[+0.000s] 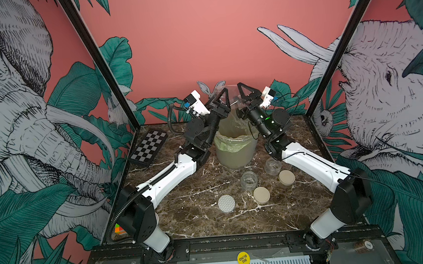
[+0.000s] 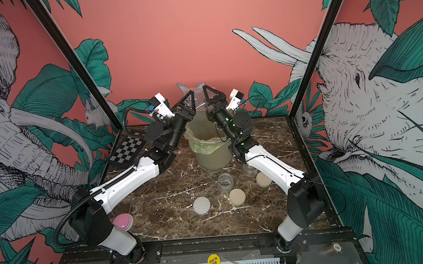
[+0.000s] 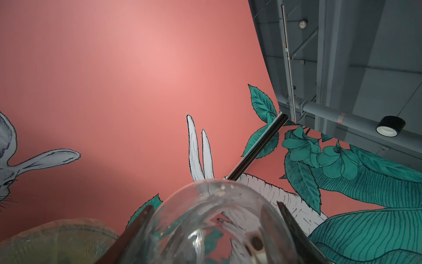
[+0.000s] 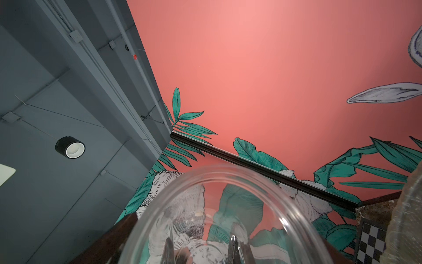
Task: Empty moldy rice from jars
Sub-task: Place the jar at the center of the board.
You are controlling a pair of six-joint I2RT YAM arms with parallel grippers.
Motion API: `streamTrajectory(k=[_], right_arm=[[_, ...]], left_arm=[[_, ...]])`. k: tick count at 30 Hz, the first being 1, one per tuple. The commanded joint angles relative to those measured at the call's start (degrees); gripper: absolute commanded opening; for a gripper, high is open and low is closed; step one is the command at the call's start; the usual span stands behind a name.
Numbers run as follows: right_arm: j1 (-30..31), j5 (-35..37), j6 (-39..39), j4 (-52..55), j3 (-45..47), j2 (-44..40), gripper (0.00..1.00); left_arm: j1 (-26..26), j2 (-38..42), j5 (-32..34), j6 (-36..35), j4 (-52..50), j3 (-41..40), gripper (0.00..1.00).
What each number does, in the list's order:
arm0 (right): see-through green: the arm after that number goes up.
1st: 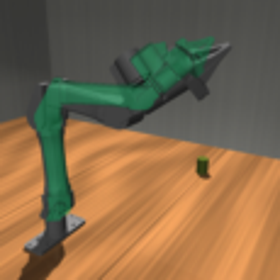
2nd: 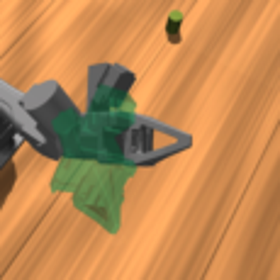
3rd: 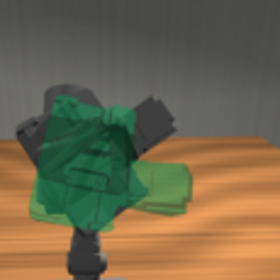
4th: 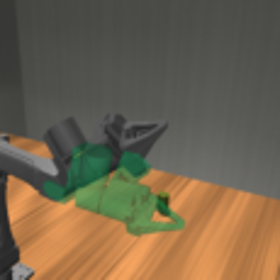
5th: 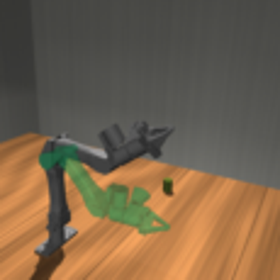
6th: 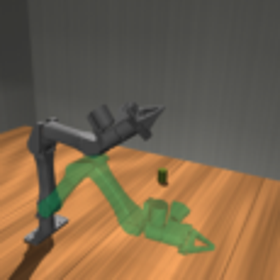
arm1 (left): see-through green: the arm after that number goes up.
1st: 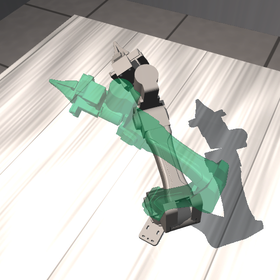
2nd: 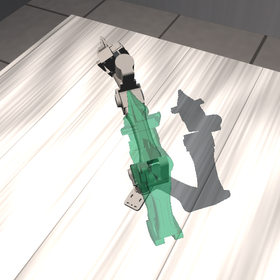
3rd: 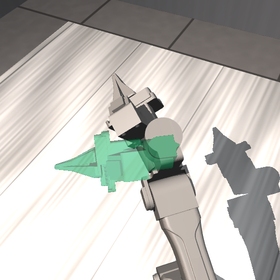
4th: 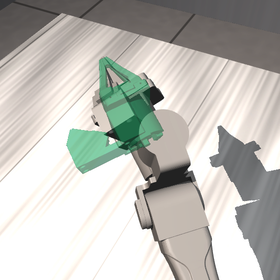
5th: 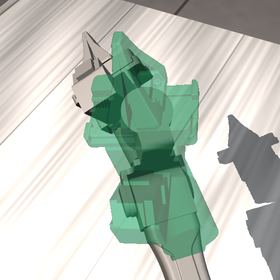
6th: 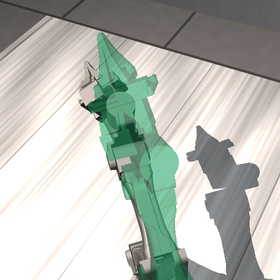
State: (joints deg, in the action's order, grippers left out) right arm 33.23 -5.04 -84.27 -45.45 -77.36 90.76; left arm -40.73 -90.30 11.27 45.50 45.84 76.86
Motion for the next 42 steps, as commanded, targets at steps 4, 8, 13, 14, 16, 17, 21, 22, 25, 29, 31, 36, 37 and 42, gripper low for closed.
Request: streamTrajectory(k=[4,8,13,14,16,17,21,22,25,29,31,36,37,42], right_arm=[[0.3,2.1,1.0,-4.5,-2.8,0.5,0.99],[0.3,1.4,0.9,-4.3,-3.8,2.1,0.96],[0.3,0.2,1.3,-3.1,-5.0,3.1,0.84],[0.3,0.2,1.3,-3.1,-5.1,3.3,0.79],[0.3,-0.1,1.0,-2.6,-5.1,3.6,0.69],[0.3,-0.3,1.0,-2.7,-5.0,3.9,0.63],[0.4,0.5,1.3,-4.0,-4.2,3.9,0.47],[0.4,0.6,1.5,-4.0,-4.1,3.6,0.46],[0.4,0.7,3.1,-3.0,-4.5,3.4,0.41],[0.4,0.7,5.2,-1.4,-5.5,3.2,0.37],[0.5,0.7,7.1,0.3,-6.2,2.9,0.35],[0.4,1.4,11.3,5.1,-7.5,1.7,0.33],[0.5,1.3,12.2,5.8,-7.8,1.5,0.33],[0.4,-0.3,16.6,9.3,-10.3,1.4,0.33]], left_arm=[[-0.1,1.4,-0.8,0.4,2.0,-0.7,0.36],[-0.1,1.2,-1.3,0.1,1.8,-0.4,0.37],[-0.1,1.3,-1.9,-0.2,1.7,0.0,0.4],[-0.1,1.2,-2.2,-0.5,1.4,0.2,0.41],[-0.1,1.3,-2.0,-0.8,0.0,0.7,0.49],[-0.1,1.4,-1.6,-1.0,-1.0,0.8,0.55],[-0.1,1.6,-1.4,-2.0,-1.7,0.8,0.74],[-0.1,1.6,-1.6,-2.1,-2.5,1.2,0.79],[-0.1,1.4,-3.2,-2.9,-6.6,3.4,0.86],[0.0,1.9,-3.3,-3.3,-6.3,2.8,0.99],[0.2,2.5,-3.0,-3.5,-6.3,2.2,1.0],[1.8,3.6,-4.6,-3.8,-7.4,1.7,1.0],[2.2,3.9,-5.0,-4.0,-8.0,1.8,0.99],[3.5,5.8,-6.0,-5.0,-10.1,0.9,1.0]])
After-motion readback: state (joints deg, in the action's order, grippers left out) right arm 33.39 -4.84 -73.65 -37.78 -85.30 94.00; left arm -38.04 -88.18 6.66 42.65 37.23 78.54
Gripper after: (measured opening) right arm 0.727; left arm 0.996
